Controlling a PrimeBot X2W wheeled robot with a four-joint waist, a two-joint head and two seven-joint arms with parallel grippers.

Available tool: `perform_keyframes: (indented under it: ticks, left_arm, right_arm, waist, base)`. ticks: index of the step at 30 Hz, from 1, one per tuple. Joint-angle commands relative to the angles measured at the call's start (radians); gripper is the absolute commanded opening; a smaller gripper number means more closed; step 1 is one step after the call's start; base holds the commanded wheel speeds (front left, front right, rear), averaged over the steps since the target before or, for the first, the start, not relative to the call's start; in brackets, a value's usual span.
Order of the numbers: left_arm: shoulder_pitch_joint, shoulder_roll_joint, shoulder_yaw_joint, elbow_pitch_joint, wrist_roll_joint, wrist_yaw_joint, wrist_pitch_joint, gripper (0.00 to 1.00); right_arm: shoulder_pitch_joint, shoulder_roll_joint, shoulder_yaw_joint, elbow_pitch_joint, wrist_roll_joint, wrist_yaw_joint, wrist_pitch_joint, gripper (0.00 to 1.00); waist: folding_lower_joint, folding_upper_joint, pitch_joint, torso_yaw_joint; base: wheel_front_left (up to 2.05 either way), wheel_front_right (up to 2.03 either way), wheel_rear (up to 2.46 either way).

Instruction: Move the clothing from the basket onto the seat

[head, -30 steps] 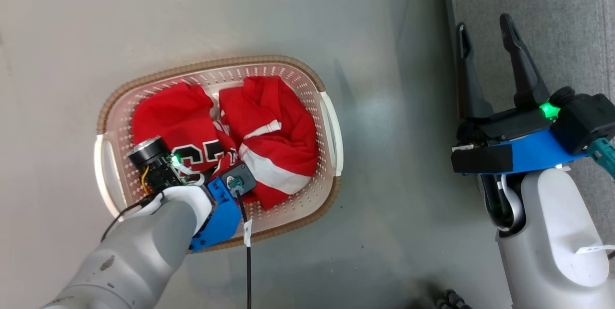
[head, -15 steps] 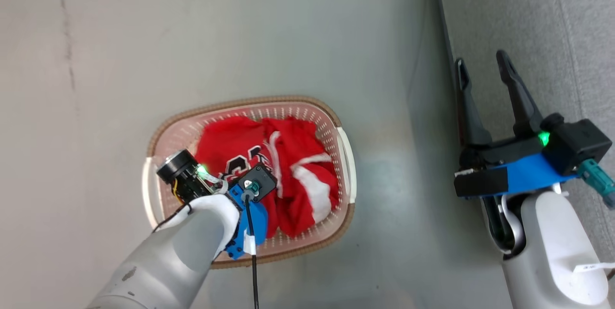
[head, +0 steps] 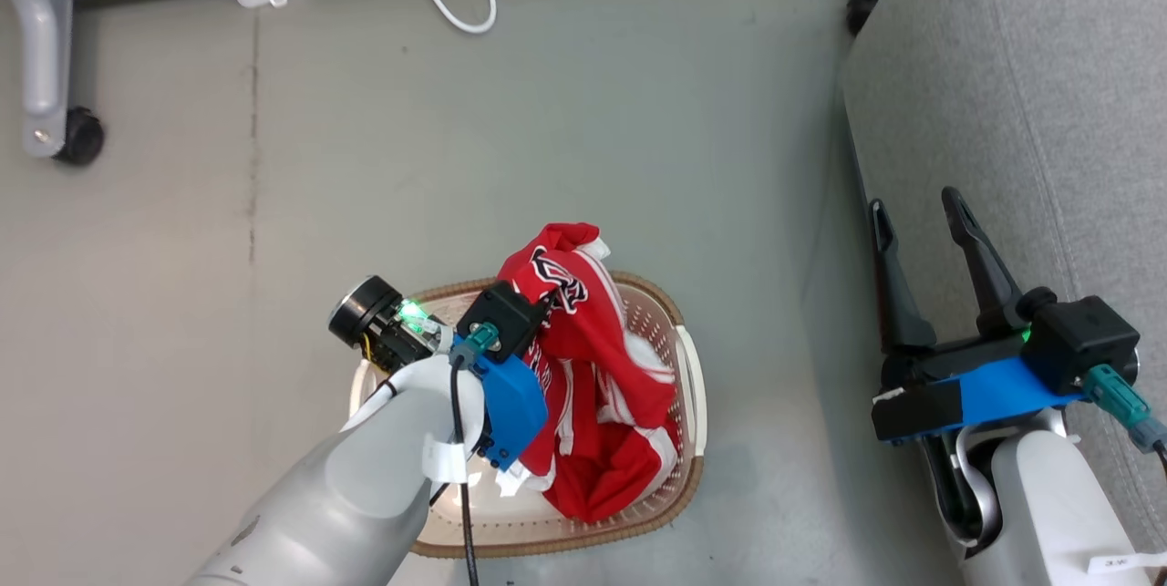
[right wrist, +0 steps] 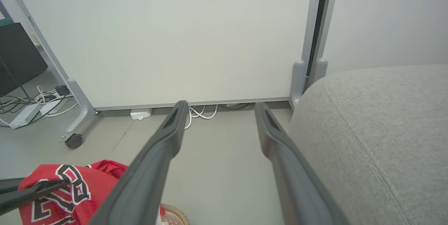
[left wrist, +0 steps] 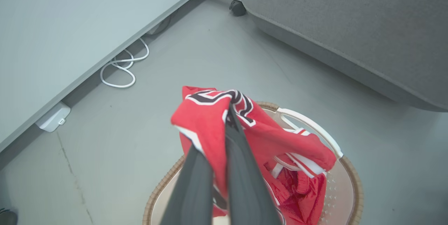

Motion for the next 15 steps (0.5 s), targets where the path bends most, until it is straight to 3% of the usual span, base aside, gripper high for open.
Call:
perform_keyframes:
  ticks: [1,15]
  left_arm:
    - [0.011,0.008,0.026,-0.038,0.0,0.009,-0.005,0.0]
    - [0.058,0.014,0.222,-0.29,0.058,0.031,-0.006,0.0]
  right_arm:
    - [0.017,-0.006,-0.003,0.004,0.0,0.0,-0.004,1.0]
    - [0.103,0.006,-0.009,0.032,0.006,0.0,-0.004,1.0]
  waist:
    - [0.0001,-0.0001,-0.042,0.02]
    - [0.0001,-0.0001,-0.198,0.039]
  base:
    - [0.0,0.0,0.0]
    - [0.0,0.0,0.0]
